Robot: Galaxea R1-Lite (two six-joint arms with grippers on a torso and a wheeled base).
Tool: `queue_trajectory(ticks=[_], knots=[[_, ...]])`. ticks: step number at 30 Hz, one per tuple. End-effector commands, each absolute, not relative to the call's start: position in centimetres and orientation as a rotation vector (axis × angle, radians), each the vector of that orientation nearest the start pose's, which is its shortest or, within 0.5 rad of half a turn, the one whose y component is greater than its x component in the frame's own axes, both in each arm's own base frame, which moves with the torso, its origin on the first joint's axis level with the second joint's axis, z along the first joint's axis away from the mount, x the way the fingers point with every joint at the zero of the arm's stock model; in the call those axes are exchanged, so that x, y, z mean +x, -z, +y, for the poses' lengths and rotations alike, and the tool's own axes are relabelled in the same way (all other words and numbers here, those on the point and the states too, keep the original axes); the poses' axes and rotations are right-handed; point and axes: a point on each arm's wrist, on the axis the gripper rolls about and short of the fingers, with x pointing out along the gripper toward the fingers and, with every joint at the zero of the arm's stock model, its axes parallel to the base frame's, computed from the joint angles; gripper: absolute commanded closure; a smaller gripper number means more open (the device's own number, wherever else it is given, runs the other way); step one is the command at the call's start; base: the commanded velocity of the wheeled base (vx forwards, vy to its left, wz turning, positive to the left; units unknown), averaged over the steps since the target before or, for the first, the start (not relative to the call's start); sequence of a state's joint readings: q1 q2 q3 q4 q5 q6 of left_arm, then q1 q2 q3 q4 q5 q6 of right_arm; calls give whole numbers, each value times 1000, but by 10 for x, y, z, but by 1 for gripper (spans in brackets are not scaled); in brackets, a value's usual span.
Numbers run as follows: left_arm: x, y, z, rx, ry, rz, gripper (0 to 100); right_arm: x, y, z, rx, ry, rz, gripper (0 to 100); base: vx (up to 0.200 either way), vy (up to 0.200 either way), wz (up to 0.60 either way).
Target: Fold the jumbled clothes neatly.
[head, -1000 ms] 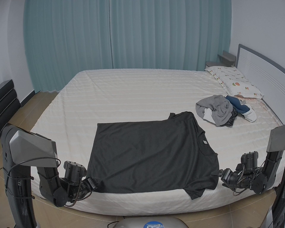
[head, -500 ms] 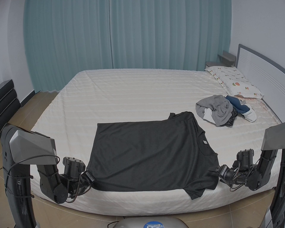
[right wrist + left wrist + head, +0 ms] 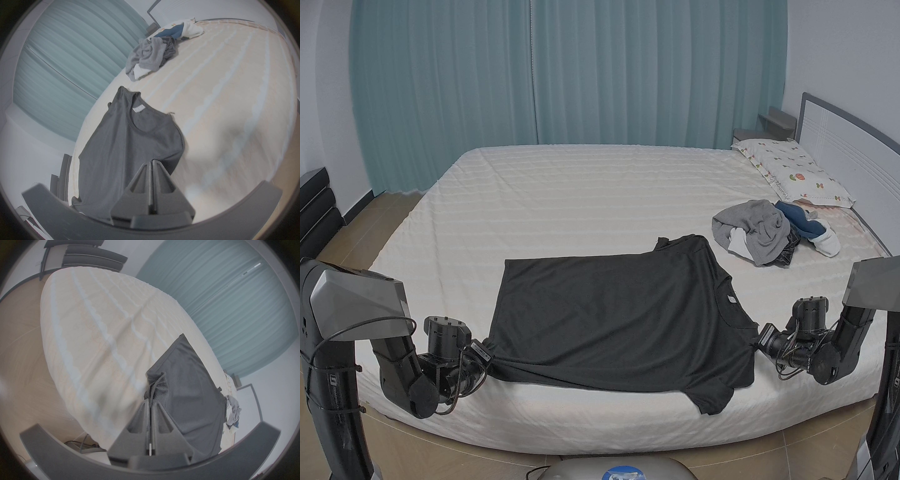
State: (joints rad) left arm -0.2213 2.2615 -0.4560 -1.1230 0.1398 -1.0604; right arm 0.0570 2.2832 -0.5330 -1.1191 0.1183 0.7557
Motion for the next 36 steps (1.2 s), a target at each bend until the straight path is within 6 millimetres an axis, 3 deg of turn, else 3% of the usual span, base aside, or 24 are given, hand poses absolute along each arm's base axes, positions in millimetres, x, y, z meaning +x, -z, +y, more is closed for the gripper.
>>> queue_trajectory(ticks=[1, 14, 15, 21, 27, 30, 32, 36], knots=[[305, 19, -61, -936, -296, 606, 100, 340, 13, 19, 752, 59, 602, 100, 0, 0, 0], [313, 24, -58, -957, -306, 585, 100, 379, 36, 25, 745, 31, 583, 100, 0, 0, 0], [313, 24, -58, -957, -306, 585, 100, 380, 36, 25, 747, 28, 582, 0, 0, 0, 0], [313, 25, -58, -957, -306, 585, 100, 382, 35, 22, 755, 19, 542, 0, 0, 0, 0], [313, 25, -57, -958, -308, 585, 100, 367, 17, 9, 769, 8, 495, 0, 0, 0, 0], [313, 24, -58, -957, -306, 585, 100, 340, 12, 11, 782, -46, 579, 0, 0, 0, 0], [313, 24, -57, -959, -308, 585, 100, 333, 11, 12, 775, -65, 603, 0, 0, 0, 0], [312, 24, -57, -960, -307, 585, 100, 304, 22, 19, 703, -121, 718, 0, 0, 0, 0]])
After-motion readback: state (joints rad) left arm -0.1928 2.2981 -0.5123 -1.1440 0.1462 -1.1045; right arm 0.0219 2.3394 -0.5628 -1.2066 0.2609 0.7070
